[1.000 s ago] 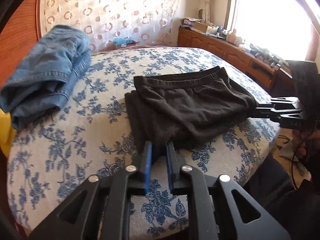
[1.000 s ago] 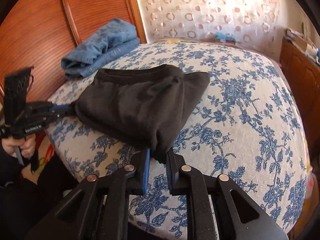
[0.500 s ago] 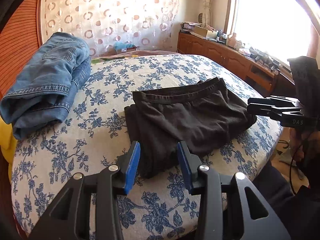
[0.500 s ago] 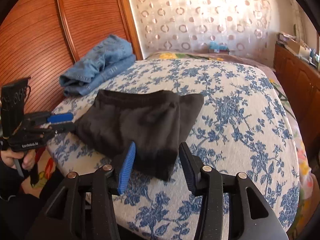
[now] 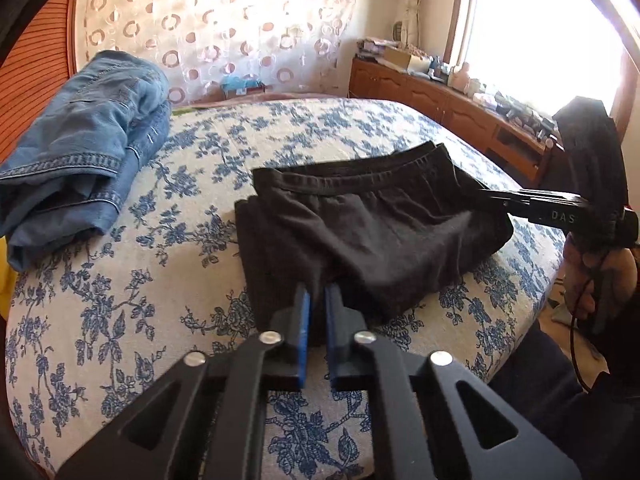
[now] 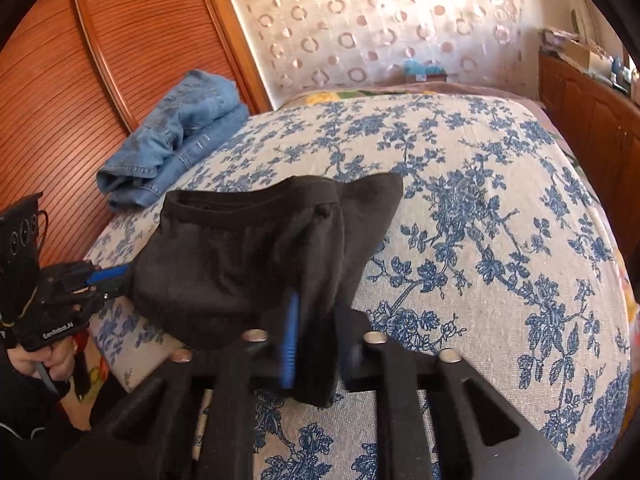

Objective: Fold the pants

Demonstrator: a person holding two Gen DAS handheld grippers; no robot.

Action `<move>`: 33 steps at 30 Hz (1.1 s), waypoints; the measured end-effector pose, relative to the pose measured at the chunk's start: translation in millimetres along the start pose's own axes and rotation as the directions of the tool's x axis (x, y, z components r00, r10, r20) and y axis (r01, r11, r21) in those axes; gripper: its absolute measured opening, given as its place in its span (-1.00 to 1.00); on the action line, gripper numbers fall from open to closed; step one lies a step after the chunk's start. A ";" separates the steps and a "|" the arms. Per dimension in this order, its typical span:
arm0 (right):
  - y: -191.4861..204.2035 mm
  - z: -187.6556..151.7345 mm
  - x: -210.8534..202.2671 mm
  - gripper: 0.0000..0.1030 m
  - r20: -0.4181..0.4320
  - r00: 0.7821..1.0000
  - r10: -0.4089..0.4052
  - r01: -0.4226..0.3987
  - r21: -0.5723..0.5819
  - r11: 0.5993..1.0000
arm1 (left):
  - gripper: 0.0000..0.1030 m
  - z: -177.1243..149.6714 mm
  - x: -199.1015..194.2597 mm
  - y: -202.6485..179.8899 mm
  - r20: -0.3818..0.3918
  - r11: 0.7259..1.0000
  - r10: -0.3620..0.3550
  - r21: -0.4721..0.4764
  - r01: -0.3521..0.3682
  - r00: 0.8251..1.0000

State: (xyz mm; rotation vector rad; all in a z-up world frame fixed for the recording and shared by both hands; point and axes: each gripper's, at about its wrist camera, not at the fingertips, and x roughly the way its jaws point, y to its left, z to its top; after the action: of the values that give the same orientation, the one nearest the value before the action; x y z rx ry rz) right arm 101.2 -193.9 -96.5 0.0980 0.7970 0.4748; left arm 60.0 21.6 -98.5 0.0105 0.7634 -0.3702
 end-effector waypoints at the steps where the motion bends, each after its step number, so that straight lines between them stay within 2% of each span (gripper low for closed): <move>1: -1.1 0.4 -2.0 -0.87 0.012 1.000 -0.010 0.010 0.008 1.000 | -0.94 0.0 -2.7 2.0 0.012 1.000 0.005 -0.011 -0.005 1.000; 9: -2.1 0.9 -3.4 -0.91 0.028 0.996 -0.079 0.079 0.012 0.997 | -0.94 -6.9 -3.8 11.4 0.009 0.999 0.009 -0.044 -0.008 1.000; 12: -1.2 0.3 -1.7 -0.89 0.016 0.997 -0.074 0.074 0.003 0.997 | -0.90 -8.0 -4.9 8.0 0.005 0.999 0.008 -0.033 -0.008 1.000; 14: 1.4 0.8 -0.2 -0.84 0.004 0.997 -0.071 0.071 -0.019 0.997 | -0.80 -5.3 -5.5 3.9 0.005 0.999 0.038 -0.024 -0.038 0.999; 17: 4.1 3.3 -6.7 -0.56 0.031 0.997 -0.067 0.068 -0.035 0.997 | -0.51 -0.4 -10.3 -1.2 0.018 0.998 0.058 -0.003 -0.058 0.998; 19: 5.1 7.7 -10.0 -0.46 0.048 0.997 -0.054 0.056 -0.045 0.997 | -0.27 3.6 -12.2 -1.7 0.028 0.997 0.071 0.004 -0.071 0.997; 21: 7.1 12.8 -9.1 -0.27 0.054 0.998 -0.044 0.047 -0.054 0.997 | -0.25 7.1 -12.7 -1.4 0.031 0.998 0.069 0.013 -0.069 0.997; 23: 9.8 18.6 -5.1 -0.24 0.054 0.998 -0.045 0.048 -0.068 0.997 | -0.21 10.7 -10.9 0.4 0.028 0.997 0.074 0.013 -0.075 0.997; 27: 10.9 29.3 8.9 -0.17 0.034 0.998 -0.047 0.050 -0.073 0.996 | 0.31 17.0 -7.7 6.2 0.031 0.998 0.058 -0.009 -0.058 0.998; 30: 10.9 33.5 16.9 -0.17 0.027 0.998 -0.054 0.056 -0.080 0.995 | 0.31 19.5 -2.6 8.5 0.032 0.996 0.091 -0.002 -0.091 0.995; 33: 7.9 37.8 24.6 -0.17 0.011 0.999 -0.049 0.050 -0.073 0.996 | 0.31 20.9 0.6 14.0 0.027 0.996 0.081 -0.024 -0.080 0.996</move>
State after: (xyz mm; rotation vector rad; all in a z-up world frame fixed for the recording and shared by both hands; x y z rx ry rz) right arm 139.8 -172.5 -84.3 0.0124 0.7701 0.4560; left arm 79.1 31.5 -85.5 0.0148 0.7375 -0.2843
